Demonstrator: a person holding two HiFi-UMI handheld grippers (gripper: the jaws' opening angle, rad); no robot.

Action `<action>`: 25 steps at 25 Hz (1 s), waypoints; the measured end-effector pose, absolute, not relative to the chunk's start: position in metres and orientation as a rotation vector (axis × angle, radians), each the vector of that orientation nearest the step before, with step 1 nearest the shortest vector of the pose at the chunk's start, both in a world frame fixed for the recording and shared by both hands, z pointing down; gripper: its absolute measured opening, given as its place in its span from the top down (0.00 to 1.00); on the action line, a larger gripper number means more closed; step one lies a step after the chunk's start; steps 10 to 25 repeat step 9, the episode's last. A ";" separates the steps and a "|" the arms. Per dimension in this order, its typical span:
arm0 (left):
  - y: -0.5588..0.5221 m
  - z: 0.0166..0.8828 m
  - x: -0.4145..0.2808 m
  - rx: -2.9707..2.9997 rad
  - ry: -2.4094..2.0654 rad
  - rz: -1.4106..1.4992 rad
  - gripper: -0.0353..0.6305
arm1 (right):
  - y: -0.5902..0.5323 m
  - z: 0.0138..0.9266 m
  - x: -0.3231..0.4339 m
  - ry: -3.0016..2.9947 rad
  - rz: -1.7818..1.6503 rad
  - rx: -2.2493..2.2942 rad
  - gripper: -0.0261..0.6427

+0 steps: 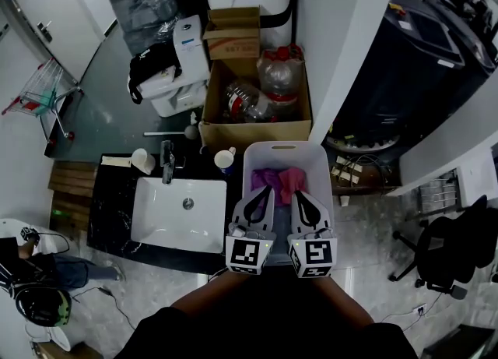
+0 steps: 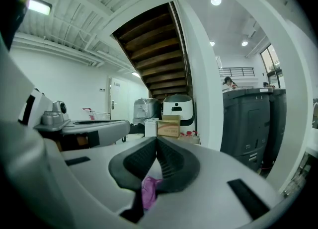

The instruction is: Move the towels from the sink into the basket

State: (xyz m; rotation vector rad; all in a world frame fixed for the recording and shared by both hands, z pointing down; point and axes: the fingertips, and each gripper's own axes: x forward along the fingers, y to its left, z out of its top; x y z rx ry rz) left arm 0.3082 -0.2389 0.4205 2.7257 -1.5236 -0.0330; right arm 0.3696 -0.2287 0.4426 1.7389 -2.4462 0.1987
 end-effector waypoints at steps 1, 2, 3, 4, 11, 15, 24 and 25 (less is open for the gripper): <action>-0.238 0.422 0.308 2.725 -1.519 -0.031 0.93 | -0.228 0.443 0.369 -2.443 0.197 1.741 0.93; -0.238 0.422 0.308 2.725 -1.516 -0.031 0.93 | -0.227 0.443 0.370 -2.440 0.194 1.744 0.93; -0.238 0.422 0.307 2.724 -1.516 -0.032 0.93 | -0.227 0.443 0.370 -2.438 0.191 1.747 0.93; -0.238 0.422 0.306 2.723 -1.517 -0.033 0.93 | -0.227 0.442 0.370 -2.435 0.188 1.750 0.93; -0.234 0.422 0.301 2.712 -1.522 -0.033 0.93 | -0.221 0.440 0.370 -2.425 0.179 1.763 0.93; -0.234 0.422 0.301 2.712 -1.522 -0.033 0.93 | -0.221 0.440 0.370 -2.425 0.179 1.763 0.93; -0.234 0.422 0.301 2.712 -1.522 -0.033 0.93 | -0.221 0.440 0.370 -2.425 0.179 1.763 0.93; -0.234 0.422 0.301 2.712 -1.522 -0.033 0.93 | -0.221 0.440 0.370 -2.425 0.179 1.763 0.93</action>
